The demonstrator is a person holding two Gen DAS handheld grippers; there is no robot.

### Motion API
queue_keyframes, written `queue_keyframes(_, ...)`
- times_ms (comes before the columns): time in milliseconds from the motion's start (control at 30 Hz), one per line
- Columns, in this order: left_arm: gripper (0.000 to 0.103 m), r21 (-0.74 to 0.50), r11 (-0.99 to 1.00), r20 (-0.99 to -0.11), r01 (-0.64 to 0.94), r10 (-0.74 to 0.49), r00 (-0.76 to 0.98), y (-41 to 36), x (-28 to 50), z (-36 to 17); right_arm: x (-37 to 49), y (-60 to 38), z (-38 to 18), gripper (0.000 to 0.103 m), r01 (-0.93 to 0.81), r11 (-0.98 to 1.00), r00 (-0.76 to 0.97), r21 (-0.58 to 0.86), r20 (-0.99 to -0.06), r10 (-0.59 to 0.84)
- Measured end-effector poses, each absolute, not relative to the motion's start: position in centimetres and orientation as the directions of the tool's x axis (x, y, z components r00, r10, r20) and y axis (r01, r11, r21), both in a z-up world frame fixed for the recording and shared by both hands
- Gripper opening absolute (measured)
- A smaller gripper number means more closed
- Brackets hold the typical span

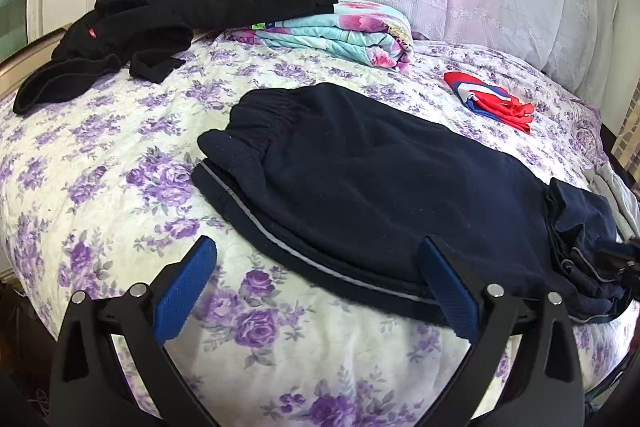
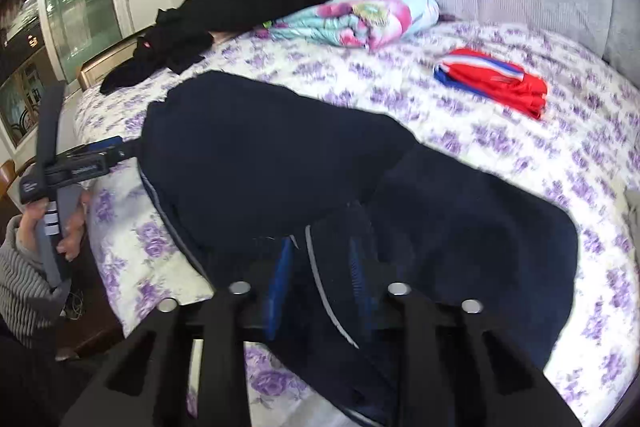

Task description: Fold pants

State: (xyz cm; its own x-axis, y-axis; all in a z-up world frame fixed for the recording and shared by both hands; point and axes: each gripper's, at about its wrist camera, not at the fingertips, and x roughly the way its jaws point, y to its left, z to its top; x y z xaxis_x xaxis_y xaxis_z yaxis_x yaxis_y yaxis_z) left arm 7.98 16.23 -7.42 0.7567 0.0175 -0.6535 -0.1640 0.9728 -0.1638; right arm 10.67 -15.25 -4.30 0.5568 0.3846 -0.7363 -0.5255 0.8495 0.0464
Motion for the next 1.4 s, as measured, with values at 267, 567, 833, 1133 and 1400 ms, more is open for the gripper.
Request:
queue_keyframes(267,0.099,-0.17,0.973,-0.664,-0.158,0.005,0.748,16.0,8.3,-7.9,10.8,-13.9,-6.3,0.024,-0.57,0.818,0.499,0.076,-0.759,0.418)
queue_keyframes(567,0.099,-0.171,0.971,-0.668,-0.164,0.008,0.744,16.3,8.5,-8.1,10.2,-16.2,-2.8,0.039,-0.554,0.809,0.545,0.195,-0.651,0.529)
queue_keyframes(833,0.099,-0.159,0.973,-0.673,-0.166,0.017,0.74,16.5,8.5,-8.0,10.0,-15.1,-5.9,0.051,-0.599,0.792,0.452,0.114,-0.769,0.453)
queue_keyframes(1133,0.099,-0.154,0.975,-0.675,-0.162,0.016,0.738,16.2,8.7,-8.0,9.2,-13.2,-7.4,0.04,-0.644,0.751,0.544,-0.145,-0.777,0.317)
queue_keyframes(1400,0.099,-0.159,0.965,-0.677,-0.21,0.048,0.734,18.0,8.7,-7.8,7.8,-13.6,-7.4,0.032,-0.693,0.696,0.53,-0.187,-0.787,0.316)
